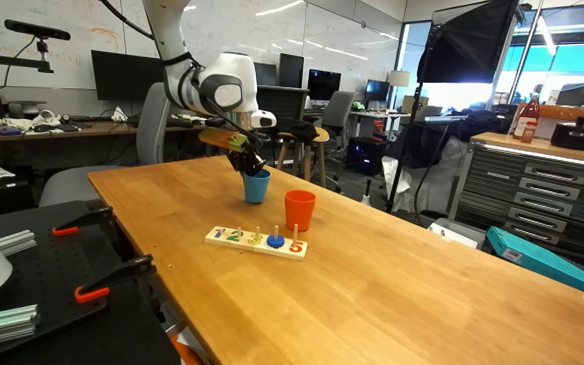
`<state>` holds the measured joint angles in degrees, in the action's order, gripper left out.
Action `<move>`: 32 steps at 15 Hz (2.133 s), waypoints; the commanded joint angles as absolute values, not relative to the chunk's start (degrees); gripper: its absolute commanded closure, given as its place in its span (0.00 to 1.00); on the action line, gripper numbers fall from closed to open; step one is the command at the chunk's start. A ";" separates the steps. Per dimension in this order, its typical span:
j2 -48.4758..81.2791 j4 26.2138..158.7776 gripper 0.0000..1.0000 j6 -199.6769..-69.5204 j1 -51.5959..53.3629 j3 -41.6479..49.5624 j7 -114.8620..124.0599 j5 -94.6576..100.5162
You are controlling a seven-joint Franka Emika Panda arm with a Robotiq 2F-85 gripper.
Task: Put the blue cup in the orange cup
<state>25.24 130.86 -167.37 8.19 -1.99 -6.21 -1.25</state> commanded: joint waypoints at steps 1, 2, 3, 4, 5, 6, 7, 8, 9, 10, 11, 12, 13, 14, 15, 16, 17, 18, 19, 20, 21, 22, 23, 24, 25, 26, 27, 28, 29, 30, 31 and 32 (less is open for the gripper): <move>24.01 127.03 0.96 -162.29 7.80 -1.75 -4.36 1.13; 23.52 126.01 0.96 -160.46 8.08 -1.04 -4.12 1.83; 23.14 125.10 0.96 -159.13 8.07 -0.56 -4.00 2.48; 22.66 124.10 0.96 -157.68 7.97 0.21 -3.71 3.42; 22.24 123.09 0.96 -156.22 7.85 0.86 -3.40 4.33; 21.59 122.02 0.96 -154.35 7.65 1.71 -3.02 5.35; 21.01 121.09 0.96 -152.89 7.37 2.38 -2.90 6.20; 20.38 120.19 0.96 -151.22 7.00 3.20 -2.74 7.30; 19.81 119.23 0.96 -149.44 6.68 3.76 -2.53 8.17; 19.30 118.57 0.96 -147.61 6.10 4.37 -2.51 9.14; 18.71 117.90 0.96 -145.83 5.66 4.80 -2.43 10.08; 18.37 117.31 0.95 -144.00 5.23 5.36 -2.10 11.16; 18.20 116.93 0.96 -141.91 4.71 5.73 -1.82 11.99; 17.82 116.76 0.95 -140.31 4.30 6.03 -1.59 12.93; 17.43 116.81 0.95 -138.83 3.76 6.24 -1.60 13.79; 17.17 116.83 0.95 -137.69 3.19 6.28 -1.85 14.26; 17.05 117.04 0.95 -137.20 2.54 6.27 -2.26 14.55; 17.14 117.30 0.95 -136.84 2.06 6.35 -2.28 15.00; 17.38 117.69 0.95 -136.29 1.58 6.34 -2.39 15.16; 17.48 118.03 0.95 -135.56 1.16 6.23 -2.50 15.05; 17.62 118.81 0.95 -135.72 0.83 6.14 -2.47 15.03; 17.80 119.25 0.95 -135.51 0.57 6.02 -2.53 14.84; 18.12 119.76 0.95 -135.75 0.40 5.93 -2.42 14.74; 18.37 120.24 0.95 -136.20 0.21 5.73 -2.59 14.30; 18.73 120.69 0.95 -136.81 0.13 5.64 -2.60 14.14; 18.95 121.05 0.95 -137.37 0.05 5.40 -2.78 13.72; 19.21 121.36 0.95 -138.17 0.02 5.16 -2.85 13.40; 19.43 121.47 0.95 -138.55 0.00 4.92 -2.90 13.11; 19.65 121.45 0.95 -139.04 0.05 4.68 -2.87 12.93; 19.89 121.44 0.95 -139.50 0.08 4.48 -2.79 12.74; 20.05 121.44 0.95 -139.85 0.08 4.27 -2.85 12.52; 20.25 121.42 0.95 -140.38 0.08 4.14 -2.87 12.43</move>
<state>19.90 121.43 -138.41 0.84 5.20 -3.24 13.15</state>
